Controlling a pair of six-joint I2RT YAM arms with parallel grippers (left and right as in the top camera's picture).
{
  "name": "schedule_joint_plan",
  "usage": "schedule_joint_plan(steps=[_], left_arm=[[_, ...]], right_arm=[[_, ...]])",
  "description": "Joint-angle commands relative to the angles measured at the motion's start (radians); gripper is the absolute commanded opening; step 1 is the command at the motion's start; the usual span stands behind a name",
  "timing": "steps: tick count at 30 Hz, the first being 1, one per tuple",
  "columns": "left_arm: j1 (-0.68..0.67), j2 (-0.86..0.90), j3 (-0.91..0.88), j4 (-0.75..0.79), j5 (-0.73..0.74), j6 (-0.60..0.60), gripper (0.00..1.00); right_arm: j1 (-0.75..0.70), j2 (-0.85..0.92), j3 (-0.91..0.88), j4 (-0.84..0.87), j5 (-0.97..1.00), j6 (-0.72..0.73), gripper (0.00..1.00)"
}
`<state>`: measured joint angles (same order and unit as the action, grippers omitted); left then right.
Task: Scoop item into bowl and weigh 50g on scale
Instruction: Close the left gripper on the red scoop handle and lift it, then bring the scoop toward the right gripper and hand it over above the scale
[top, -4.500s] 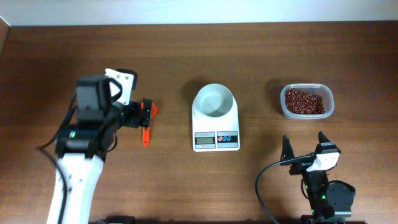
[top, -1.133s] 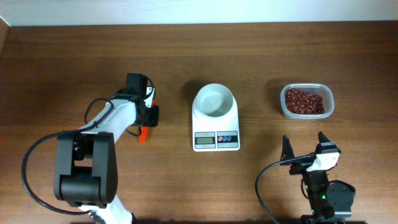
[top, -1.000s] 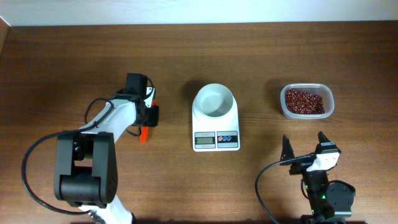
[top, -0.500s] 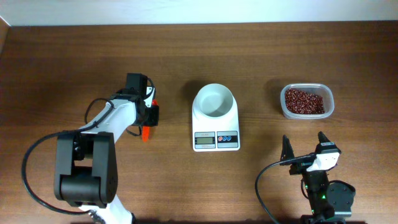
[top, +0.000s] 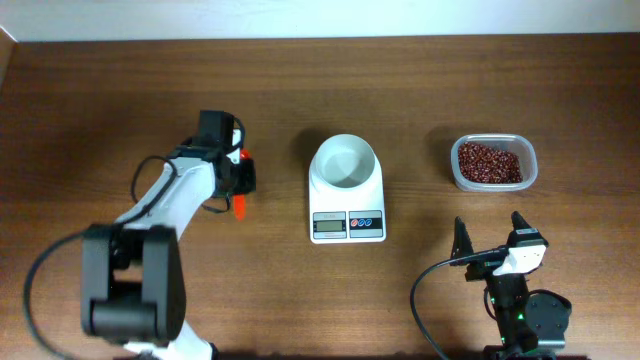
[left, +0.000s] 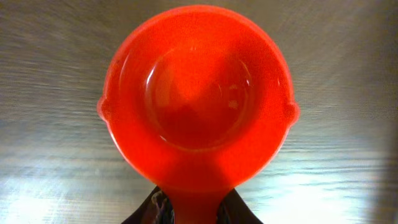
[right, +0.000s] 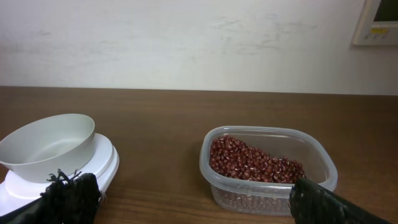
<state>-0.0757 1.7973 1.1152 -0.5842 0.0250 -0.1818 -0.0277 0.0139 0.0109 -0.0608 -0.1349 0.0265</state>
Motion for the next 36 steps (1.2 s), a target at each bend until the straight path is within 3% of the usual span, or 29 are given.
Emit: schedule_joint_plan(steps=[1,8,11,13,18,22,27,32,36], left_arm=[[0.023,-0.140,0.049,-0.010,0.100,-0.226,0.15],[0.173,-0.182,0.049,-0.011,0.689,-0.447,0.07],[0.183,-0.182,0.049,-0.015,0.839,-0.597,0.11],[0.183,-0.182,0.049,-0.015,0.909,-0.707,0.08],[0.183,-0.182,0.049,-0.005,0.907,-0.776,0.17],[0.183,-0.182,0.049,0.028,0.895,-0.776,0.05],[0.183,-0.182,0.049,0.049,0.896,-0.775,0.00],[0.183,-0.182,0.049,0.049,0.896,-0.775,0.01],[0.183,-0.182,0.049,0.049,0.900,-0.775,0.00]], right_arm=[[0.009,-0.008,-0.005,-0.006,0.005,0.005,0.99],[0.009,-0.008,-0.005,-0.006,0.005,0.005,0.99],[0.009,-0.008,-0.005,-0.006,0.005,0.005,0.99],[0.009,-0.008,-0.005,-0.006,0.005,0.005,0.99],[0.009,-0.008,-0.005,-0.006,0.005,0.005,0.99],[0.009,-0.008,-0.005,-0.006,0.005,0.005,0.99],[0.009,-0.008,-0.005,-0.006,0.005,0.005,0.99],[0.009,-0.008,-0.005,-0.002,0.004,0.008,0.99],[0.009,-0.008,0.003,0.063,-0.143,0.016,0.99]])
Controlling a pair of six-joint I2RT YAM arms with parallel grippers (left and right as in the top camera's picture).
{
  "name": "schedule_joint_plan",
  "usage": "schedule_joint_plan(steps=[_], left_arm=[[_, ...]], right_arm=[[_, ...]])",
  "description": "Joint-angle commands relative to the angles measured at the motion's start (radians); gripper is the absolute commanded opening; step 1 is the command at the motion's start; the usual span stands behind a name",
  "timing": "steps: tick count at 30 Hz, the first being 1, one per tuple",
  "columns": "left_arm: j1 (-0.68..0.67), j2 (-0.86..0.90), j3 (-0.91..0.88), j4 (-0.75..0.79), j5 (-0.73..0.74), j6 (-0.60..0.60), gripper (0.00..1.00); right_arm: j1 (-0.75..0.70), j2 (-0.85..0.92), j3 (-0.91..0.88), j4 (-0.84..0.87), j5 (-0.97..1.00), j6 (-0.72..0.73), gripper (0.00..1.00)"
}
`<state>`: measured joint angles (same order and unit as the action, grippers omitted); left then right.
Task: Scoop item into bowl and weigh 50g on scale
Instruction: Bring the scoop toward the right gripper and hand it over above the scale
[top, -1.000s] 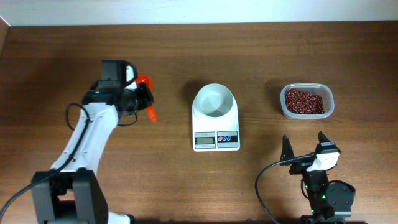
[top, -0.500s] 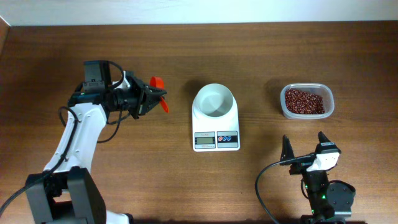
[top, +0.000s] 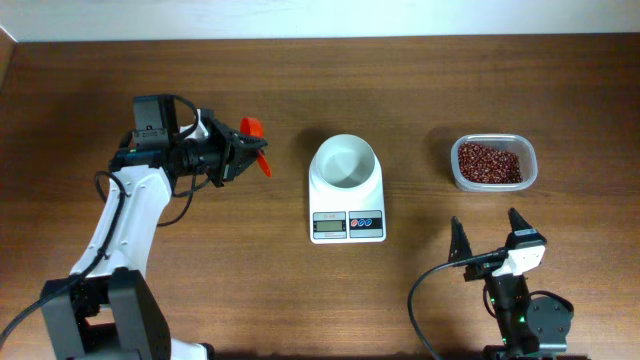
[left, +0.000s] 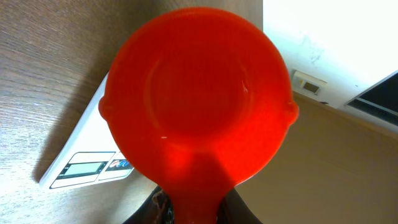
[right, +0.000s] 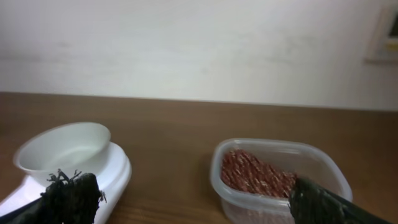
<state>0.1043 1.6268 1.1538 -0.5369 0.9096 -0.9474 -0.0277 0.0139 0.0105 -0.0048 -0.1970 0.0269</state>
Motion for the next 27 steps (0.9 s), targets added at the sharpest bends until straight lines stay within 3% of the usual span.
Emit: schedule_joint_plan(steps=[1,6,8,13,15,19,21,23,27], left_arm=[[0.003,-0.011,0.010,0.002,0.015,-0.010,0.00],[0.003,-0.011,0.010,0.002,0.015,-0.010,0.00],[0.003,-0.011,0.010,0.002,0.015,-0.010,0.00],[0.003,-0.011,0.010,0.002,0.014,-0.010,0.00],[0.003,-0.011,0.010,0.002,0.014,-0.010,0.00],[0.003,-0.011,0.010,0.002,0.015,-0.010,0.00],[0.002,-0.011,0.010,0.002,0.015,-0.010,0.00],[-0.005,-0.011,0.010,0.002,0.014,-0.010,0.00],[-0.037,-0.011,0.010,0.011,0.006,-0.056,0.00]], right_arm=[[0.009,-0.008,0.018,-0.009,-0.080,0.032,0.99],[0.008,0.128,0.259,-0.047,-0.060,0.087,0.98],[0.008,0.268,0.410,-0.126,-0.061,0.087,0.99],[0.008,0.780,0.978,-0.549,-0.062,0.086,0.99],[0.008,0.917,1.113,-0.586,-0.148,0.087,0.99],[0.010,1.099,1.163,-0.547,-0.575,0.103,1.00],[0.037,1.160,1.163,-0.557,-0.581,0.147,0.89],[0.129,1.218,1.163,-0.560,-0.541,0.155,0.74],[0.381,1.274,1.164,-0.540,-0.106,0.279,0.73]])
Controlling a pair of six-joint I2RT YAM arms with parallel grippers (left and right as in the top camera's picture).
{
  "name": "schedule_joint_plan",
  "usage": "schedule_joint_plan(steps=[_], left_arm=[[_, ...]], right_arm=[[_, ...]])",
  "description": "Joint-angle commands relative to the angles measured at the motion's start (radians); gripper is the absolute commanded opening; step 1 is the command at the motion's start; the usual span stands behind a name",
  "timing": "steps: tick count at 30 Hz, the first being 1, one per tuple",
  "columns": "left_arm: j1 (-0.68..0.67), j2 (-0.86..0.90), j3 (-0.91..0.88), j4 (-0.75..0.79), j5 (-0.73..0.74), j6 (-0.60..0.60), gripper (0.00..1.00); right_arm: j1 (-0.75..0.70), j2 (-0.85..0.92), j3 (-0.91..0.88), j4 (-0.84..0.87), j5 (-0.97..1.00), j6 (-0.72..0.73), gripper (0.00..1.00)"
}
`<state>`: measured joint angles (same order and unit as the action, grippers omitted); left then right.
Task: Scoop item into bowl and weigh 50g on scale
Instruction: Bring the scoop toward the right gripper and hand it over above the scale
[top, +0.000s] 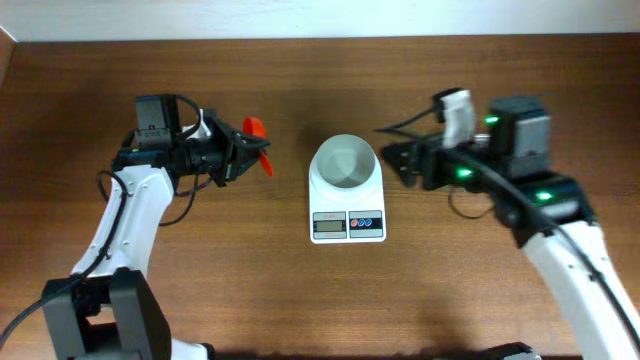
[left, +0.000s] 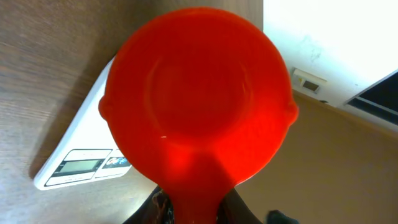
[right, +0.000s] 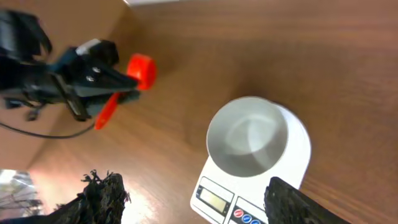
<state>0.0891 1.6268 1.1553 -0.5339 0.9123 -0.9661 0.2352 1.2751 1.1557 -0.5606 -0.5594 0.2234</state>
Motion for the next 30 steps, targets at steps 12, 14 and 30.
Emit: schedule_joint_plan(steps=[12,14,30], left_arm=[[-0.142,-0.011,0.009,0.011,-0.092,-0.321,0.00],[-0.150,-0.011,0.009,0.010,-0.133,-0.321,0.00],[-0.155,-0.011,0.009,0.010,-0.085,-0.262,0.02]], right_arm=[[0.454,0.212,0.025,0.305,0.412,0.317,0.89],[0.482,0.249,0.025,0.339,0.414,0.339,0.77],[0.498,0.355,0.025,0.453,0.422,0.474,0.48]])
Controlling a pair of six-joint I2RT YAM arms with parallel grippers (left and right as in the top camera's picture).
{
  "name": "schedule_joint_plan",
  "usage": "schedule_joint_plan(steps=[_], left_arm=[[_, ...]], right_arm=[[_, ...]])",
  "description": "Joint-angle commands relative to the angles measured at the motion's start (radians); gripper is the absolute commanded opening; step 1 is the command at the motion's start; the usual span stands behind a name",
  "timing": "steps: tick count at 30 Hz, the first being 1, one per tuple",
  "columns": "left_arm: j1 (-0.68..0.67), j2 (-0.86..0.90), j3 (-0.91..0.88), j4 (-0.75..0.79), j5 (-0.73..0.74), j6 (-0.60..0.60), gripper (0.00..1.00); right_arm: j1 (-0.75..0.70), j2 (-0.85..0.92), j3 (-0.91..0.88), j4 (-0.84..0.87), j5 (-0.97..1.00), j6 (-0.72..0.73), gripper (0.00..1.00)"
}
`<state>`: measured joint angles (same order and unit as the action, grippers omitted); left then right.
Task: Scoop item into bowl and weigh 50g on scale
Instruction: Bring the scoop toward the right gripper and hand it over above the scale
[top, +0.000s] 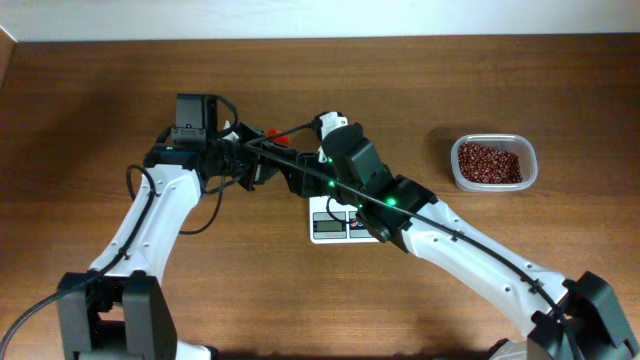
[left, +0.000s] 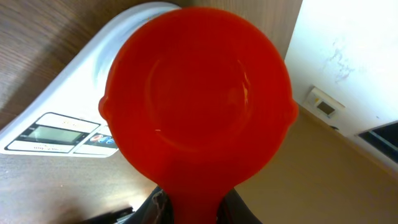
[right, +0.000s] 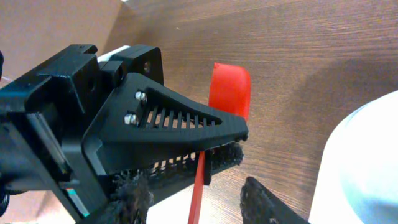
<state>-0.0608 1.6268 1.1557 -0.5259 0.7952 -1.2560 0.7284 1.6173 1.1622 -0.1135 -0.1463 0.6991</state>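
My left gripper (top: 252, 160) is shut on the handle of the red scoop (left: 198, 93), which it holds off the table just left of the scale. The scoop's cup (right: 230, 90) is empty and its thin handle (right: 199, 183) runs down between my right gripper's fingers. My right gripper (right: 199, 205) is open, one finger on each side of that handle without pinching it. The white scale (top: 345, 226) shows only its display end in the overhead view. The white bowl (right: 367, 162) is hidden there under my right arm. Red beans fill a clear tub (top: 491, 163) at the right.
My right arm (top: 440, 230) stretches diagonally across the scale from the lower right to the left gripper. The brown table (top: 300, 300) carries the scale and the bean tub. A pale wall edge runs along the table's far side.
My right gripper has moved left from beside the bowl to the scoop's handle, open around it. My left gripper has brought the scoop a little right, closer to the scale.
My left gripper held the red scoop low over the table left of the scale while the right arm rested at the front. Then the scoop was raised and turned sideways. The right arm then rose over the bean tub's side, and now reaches across the scale to the scoop.
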Motion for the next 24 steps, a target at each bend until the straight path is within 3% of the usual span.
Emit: schedule_joint_plan(steps=[1,10,17,18,19,24], left_arm=[[-0.005,-0.011,0.008,0.002,0.036,0.031,0.01],[-0.005,-0.011,0.008,0.002,0.133,0.039,0.04],[-0.005,-0.011,0.008,0.002,0.126,0.046,0.10],[-0.005,-0.011,0.008,0.002,0.125,0.050,0.18],[-0.005,-0.011,0.008,0.002,0.125,0.053,0.32],[-0.005,-0.011,0.008,0.002,0.125,0.085,0.81]], right_arm=[[0.005,0.013,0.018,0.006,0.009,-0.002,0.48],[0.005,0.032,0.018,0.015,0.028,-0.002,0.35],[0.005,0.041,0.018,0.036,0.028,-0.003,0.08],[0.005,0.041,0.018,0.036,0.028,-0.003,0.04],[0.004,0.041,0.018,0.036,0.028,-0.003,0.04],[0.002,0.040,0.018,0.036,0.028,-0.020,0.04]])
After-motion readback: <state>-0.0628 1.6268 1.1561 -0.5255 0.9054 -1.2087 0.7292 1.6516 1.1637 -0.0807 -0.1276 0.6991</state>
